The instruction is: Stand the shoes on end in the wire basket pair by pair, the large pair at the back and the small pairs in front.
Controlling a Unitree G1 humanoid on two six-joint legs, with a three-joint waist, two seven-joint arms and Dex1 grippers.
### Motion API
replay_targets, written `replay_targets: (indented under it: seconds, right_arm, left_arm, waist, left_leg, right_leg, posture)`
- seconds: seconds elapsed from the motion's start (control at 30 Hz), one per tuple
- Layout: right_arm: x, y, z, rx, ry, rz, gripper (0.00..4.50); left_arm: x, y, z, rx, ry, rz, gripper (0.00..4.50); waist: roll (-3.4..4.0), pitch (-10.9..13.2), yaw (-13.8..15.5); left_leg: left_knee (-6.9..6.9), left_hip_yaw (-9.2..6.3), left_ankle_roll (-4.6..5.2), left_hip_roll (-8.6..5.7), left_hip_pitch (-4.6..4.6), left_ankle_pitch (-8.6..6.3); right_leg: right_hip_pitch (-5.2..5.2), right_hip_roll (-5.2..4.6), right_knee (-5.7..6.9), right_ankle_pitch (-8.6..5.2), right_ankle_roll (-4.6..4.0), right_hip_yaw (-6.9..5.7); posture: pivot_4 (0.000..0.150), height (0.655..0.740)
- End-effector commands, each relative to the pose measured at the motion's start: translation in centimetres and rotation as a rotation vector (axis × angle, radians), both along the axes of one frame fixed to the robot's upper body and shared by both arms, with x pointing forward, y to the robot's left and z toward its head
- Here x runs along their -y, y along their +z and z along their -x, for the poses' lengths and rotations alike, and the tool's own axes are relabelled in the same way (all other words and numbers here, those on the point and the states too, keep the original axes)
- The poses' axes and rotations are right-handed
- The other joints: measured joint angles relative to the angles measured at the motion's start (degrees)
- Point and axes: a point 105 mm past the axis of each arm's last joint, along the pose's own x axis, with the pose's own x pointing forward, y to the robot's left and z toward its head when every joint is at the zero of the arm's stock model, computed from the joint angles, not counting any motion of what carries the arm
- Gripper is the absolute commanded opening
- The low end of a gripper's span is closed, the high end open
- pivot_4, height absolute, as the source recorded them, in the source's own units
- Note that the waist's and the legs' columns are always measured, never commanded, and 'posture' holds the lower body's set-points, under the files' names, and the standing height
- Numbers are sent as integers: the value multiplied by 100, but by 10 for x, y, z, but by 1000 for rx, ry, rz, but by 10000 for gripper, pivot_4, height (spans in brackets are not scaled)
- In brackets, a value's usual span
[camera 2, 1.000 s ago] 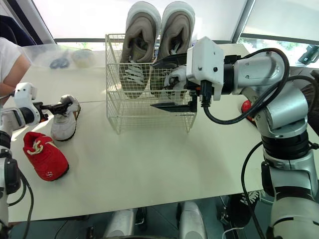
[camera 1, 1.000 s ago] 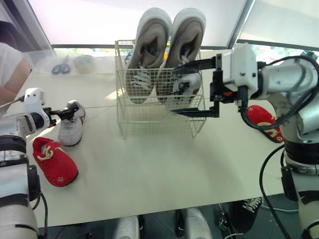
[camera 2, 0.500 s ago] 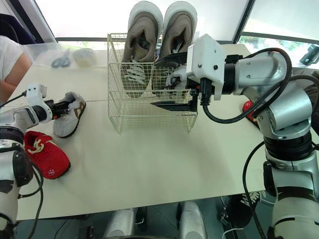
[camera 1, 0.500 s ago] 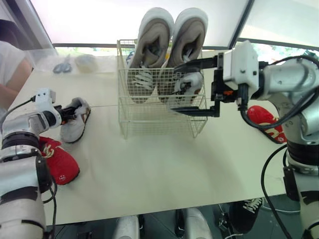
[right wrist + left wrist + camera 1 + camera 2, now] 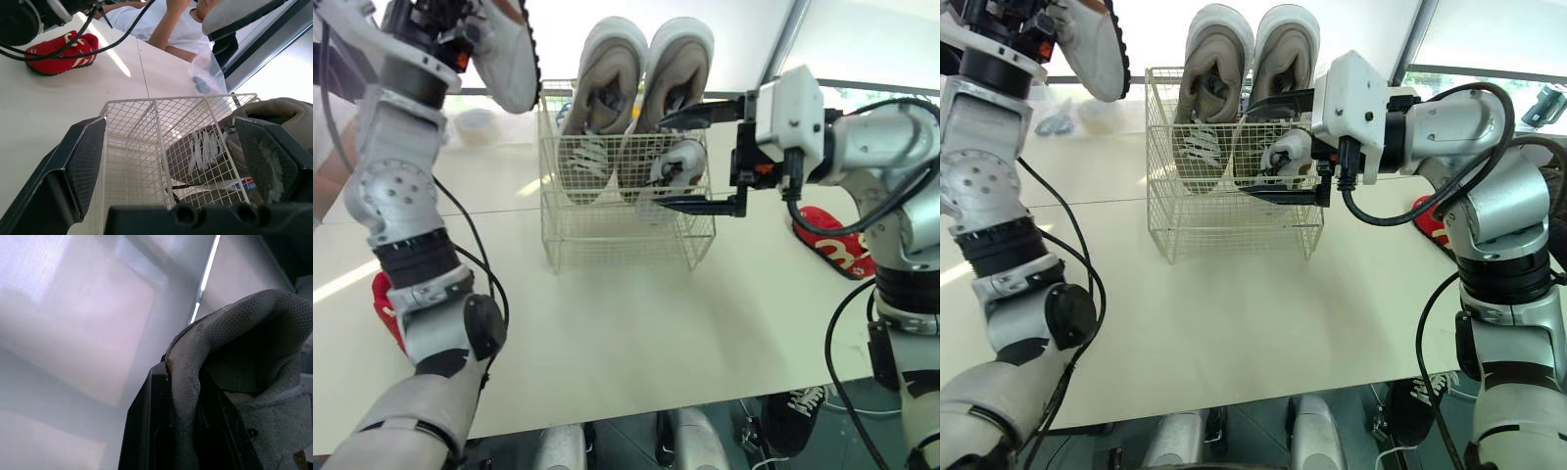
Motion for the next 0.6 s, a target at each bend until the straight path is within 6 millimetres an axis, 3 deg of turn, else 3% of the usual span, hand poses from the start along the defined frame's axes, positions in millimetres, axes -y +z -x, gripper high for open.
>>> replay_targets:
  seconds: [0.03,0.33,0.43,0.6]
  right_arm:
    - [-3,13,6,63,14,1,45000]
    - [-3,13,6,55,9,3,45000]
    - [-4,13,7,52,12,5,45000]
    - [-5,15,8,53,16,7,45000]
  left_arm:
    - [28,-11,6,62,110,-70,109]
    - [55,-70,-2,123,412,-179,109]
    - [71,-83,-2,160,450,-192,109]
    - [80,-104,-13,169,493,-217,109]
  waist:
    - [0,0,40]
    - [0,0,33]
    - [-1,-1,43]
    - [2,-3,37]
  left_leg:
    - [3,-2,0,0,-2,0]
    - [5,-1,5,-1,-11,-3]
    - [5,-1,6,-1,-11,-4]
    - [7,-1,9,-1,-13,-6]
  right_leg:
    - [2,0,-3,0,-1,0]
    - [-3,0,-17,0,-6,0]
    - [-2,-2,-18,-3,-13,0]
    - [-3,-3,-21,-3,-18,0]
  posture:
    - [1500,7400]
    - [1500,7400]
    - [1500,7400]
    - [1500,7400]
